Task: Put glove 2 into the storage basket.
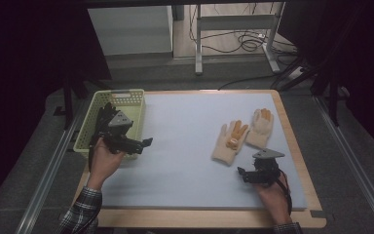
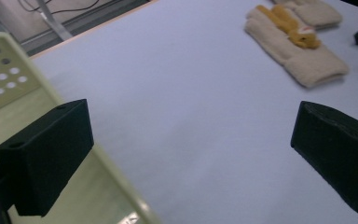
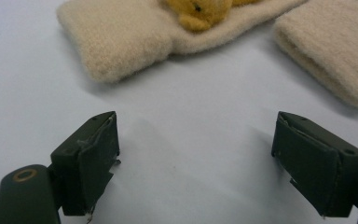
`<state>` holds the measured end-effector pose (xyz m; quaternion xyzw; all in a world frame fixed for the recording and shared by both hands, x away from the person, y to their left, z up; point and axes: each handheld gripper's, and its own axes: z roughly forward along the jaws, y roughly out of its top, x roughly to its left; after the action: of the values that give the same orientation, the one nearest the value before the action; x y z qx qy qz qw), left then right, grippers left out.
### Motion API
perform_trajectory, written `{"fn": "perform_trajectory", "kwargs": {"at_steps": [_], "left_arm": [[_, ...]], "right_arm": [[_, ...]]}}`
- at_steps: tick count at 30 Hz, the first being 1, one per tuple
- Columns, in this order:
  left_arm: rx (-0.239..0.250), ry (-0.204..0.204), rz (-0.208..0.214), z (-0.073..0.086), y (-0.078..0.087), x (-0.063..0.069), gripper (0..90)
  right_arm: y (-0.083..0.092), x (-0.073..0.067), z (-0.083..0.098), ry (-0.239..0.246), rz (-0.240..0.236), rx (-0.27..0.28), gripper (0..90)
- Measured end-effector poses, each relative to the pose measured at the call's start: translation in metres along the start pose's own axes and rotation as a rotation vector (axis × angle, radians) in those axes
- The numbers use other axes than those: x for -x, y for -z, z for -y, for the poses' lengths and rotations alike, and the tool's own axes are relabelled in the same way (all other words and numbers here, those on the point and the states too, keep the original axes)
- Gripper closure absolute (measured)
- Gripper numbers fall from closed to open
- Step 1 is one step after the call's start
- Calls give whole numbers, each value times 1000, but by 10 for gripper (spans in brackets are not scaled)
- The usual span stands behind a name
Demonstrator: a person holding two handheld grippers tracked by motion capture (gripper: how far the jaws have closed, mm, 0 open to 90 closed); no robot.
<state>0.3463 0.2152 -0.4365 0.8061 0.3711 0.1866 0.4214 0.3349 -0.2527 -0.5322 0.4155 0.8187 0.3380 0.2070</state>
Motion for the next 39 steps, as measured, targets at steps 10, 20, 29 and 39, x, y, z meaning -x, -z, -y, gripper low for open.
{"fn": "perform_trajectory", "kwargs": {"at_steps": [10,20,29,39], "left_arm": [[20,-41,77,15,-11,38,0],[-17,-59,136,47,-33,69,0],[-88,-23,112,78,-51,70,0],[-195,12,38,98,-60,62,0]], "right_arm": [[0,0,0,-1,1,0,145],[0,0,0,0,1,0,145],[0,0,0,-2,0,0,145],[0,0,0,-3,-2,-3,132]]}}
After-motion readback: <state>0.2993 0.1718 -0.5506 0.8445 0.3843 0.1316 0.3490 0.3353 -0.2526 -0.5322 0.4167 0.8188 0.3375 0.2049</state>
